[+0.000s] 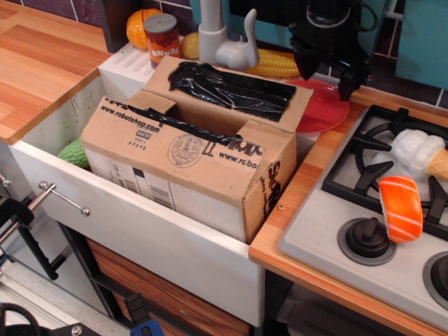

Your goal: Close small4fbox flaps

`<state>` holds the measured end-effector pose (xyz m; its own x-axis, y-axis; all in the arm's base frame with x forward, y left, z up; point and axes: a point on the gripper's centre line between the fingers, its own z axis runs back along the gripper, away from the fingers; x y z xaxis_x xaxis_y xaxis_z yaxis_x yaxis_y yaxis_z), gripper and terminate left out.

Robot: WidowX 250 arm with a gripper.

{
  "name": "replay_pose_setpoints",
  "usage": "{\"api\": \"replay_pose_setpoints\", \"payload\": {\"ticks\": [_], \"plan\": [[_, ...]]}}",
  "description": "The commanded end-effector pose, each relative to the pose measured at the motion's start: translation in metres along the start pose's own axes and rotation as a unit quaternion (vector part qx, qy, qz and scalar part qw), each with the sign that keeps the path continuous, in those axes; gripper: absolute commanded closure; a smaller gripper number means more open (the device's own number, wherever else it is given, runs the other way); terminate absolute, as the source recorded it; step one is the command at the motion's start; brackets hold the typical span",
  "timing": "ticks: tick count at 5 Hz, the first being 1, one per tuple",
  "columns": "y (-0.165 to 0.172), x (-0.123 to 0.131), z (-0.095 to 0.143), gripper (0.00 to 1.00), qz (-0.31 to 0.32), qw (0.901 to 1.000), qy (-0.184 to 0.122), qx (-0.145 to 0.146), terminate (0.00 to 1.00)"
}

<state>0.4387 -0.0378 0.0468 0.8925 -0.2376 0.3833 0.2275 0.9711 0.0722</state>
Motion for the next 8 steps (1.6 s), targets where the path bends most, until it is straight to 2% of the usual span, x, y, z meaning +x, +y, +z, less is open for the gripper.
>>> {"api": "replay_pose_setpoints", "payload": {"ticks": [1, 2, 3, 4, 5, 6, 7, 8], "plan": [[0.006, 0.016, 0.021, 0.00, 0.010, 0.9998, -0.014, 0.007, 0.00], [0.008, 0.003, 0.028, 0.00, 0.009, 0.9997, 0.019, 0.010, 0.00], [0.010, -0.011, 0.029, 0.00, 0.017, 0.9995, 0.025, 0.002, 0.00], [0.015, -0.018, 0.038, 0.00, 0.012, 0.9993, 0.034, 0.010, 0.00], [0.020, -0.022, 0.055, 0.00, 0.010, 0.9977, 0.059, 0.032, 0.00], [0.026, -0.026, 0.065, 0.00, 0.002, 0.9961, 0.079, 0.040, 0.00], [0.029, -0.044, 0.075, 0.00, 0.004, 0.9946, 0.093, 0.046, 0.00], [0.028, -0.073, 0.072, 0.00, 0.008, 0.9948, 0.092, 0.045, 0.00]]}}
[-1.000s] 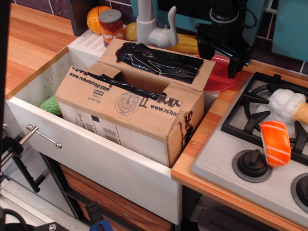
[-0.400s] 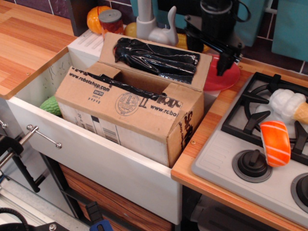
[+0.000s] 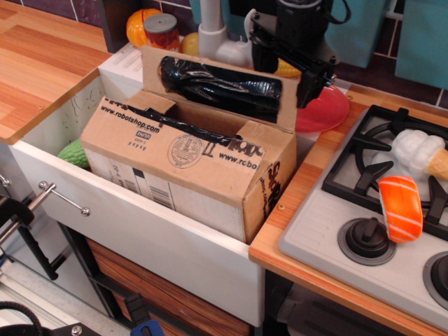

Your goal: Close small4fbox flaps

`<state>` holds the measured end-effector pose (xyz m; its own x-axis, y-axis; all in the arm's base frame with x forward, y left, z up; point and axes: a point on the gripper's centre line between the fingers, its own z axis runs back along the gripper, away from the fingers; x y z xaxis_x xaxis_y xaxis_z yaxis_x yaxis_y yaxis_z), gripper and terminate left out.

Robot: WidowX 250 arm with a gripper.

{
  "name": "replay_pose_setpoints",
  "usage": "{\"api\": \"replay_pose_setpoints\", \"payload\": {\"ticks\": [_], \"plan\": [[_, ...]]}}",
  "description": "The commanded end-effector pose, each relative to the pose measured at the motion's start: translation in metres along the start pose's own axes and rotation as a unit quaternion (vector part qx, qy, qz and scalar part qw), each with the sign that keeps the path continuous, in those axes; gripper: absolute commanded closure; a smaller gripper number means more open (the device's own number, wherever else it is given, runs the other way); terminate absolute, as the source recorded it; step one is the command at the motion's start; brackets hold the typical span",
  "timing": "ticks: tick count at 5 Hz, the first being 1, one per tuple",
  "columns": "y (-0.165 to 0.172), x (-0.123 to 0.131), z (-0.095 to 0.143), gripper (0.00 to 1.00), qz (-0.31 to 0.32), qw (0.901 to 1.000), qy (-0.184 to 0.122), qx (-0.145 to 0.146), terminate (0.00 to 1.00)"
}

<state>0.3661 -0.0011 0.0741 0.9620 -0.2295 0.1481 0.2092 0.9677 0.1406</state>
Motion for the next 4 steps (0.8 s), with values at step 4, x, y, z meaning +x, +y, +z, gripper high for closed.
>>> {"api": "replay_pose_setpoints", "payload": {"ticks": [4], "plan": [[0.000, -0.041, -0.014, 0.00, 0.065, 0.9952, -0.046, -0.057, 0.00]]}}
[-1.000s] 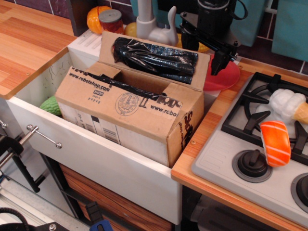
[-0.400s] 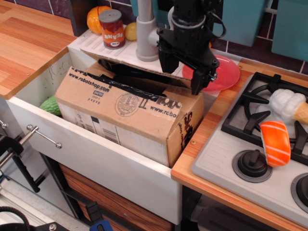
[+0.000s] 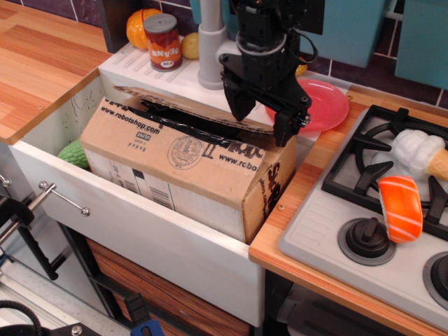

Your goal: Close small4fbox flaps

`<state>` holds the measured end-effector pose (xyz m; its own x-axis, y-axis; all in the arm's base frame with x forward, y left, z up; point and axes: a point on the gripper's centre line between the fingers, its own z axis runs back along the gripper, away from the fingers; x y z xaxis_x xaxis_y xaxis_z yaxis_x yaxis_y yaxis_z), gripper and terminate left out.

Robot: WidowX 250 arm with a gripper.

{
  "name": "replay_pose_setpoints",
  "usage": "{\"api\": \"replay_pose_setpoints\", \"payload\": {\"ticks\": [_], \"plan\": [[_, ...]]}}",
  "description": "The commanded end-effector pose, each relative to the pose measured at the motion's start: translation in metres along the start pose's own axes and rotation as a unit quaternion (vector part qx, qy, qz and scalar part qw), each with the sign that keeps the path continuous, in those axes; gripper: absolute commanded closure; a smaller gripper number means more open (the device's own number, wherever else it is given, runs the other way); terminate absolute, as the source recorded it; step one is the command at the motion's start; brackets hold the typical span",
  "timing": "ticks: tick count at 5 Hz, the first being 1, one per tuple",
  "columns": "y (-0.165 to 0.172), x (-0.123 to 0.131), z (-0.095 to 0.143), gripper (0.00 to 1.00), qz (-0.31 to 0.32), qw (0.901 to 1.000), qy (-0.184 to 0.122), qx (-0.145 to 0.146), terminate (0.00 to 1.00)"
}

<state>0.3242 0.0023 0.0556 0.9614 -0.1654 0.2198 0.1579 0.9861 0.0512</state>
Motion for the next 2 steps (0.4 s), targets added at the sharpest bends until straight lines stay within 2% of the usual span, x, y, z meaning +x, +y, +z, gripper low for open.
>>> {"api": "replay_pose_setpoints", "payload": {"ticks": [1, 2], "plan": [[0.005, 0.019, -0.015, 0.00, 0.051, 0.9975, -0.027, -0.040, 0.00], [0.002, 0.023, -0.031, 0.00, 0.073, 0.9943, -0.041, -0.065, 0.00]]}}
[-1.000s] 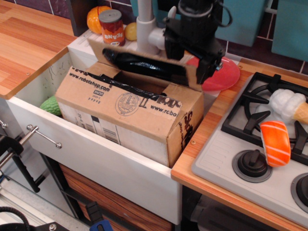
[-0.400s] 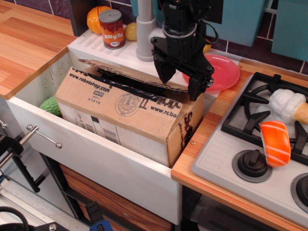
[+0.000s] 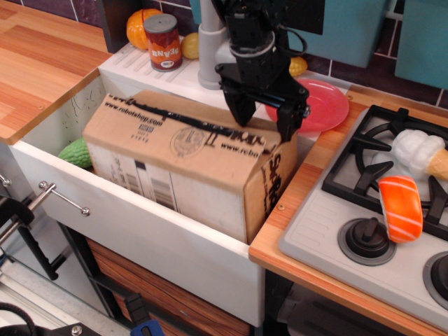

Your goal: Close small4fbox flaps

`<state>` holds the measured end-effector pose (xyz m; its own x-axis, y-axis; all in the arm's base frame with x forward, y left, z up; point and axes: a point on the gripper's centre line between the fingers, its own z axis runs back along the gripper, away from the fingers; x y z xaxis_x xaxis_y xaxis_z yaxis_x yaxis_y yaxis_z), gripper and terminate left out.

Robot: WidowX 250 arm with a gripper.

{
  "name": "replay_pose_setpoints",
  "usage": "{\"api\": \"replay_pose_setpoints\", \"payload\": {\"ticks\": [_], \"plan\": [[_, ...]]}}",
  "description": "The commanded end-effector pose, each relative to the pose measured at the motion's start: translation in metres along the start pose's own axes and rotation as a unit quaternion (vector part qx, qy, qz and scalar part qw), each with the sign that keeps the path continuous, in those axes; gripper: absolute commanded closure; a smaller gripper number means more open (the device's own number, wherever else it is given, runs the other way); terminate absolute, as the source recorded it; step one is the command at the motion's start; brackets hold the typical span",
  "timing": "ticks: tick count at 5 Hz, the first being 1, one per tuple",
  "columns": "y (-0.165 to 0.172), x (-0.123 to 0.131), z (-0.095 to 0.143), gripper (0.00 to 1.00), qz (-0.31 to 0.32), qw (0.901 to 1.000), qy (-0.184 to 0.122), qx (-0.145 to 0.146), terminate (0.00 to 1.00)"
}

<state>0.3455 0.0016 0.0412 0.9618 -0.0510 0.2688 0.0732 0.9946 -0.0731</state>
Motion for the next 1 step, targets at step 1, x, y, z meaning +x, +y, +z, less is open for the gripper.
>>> {"api": "replay_pose_setpoints", "payload": {"ticks": [1], "plan": [[-0.0038, 0.0013, -0.0181, 0.00, 0.022, 0.9993, -0.026, -0.013, 1.00]]}}
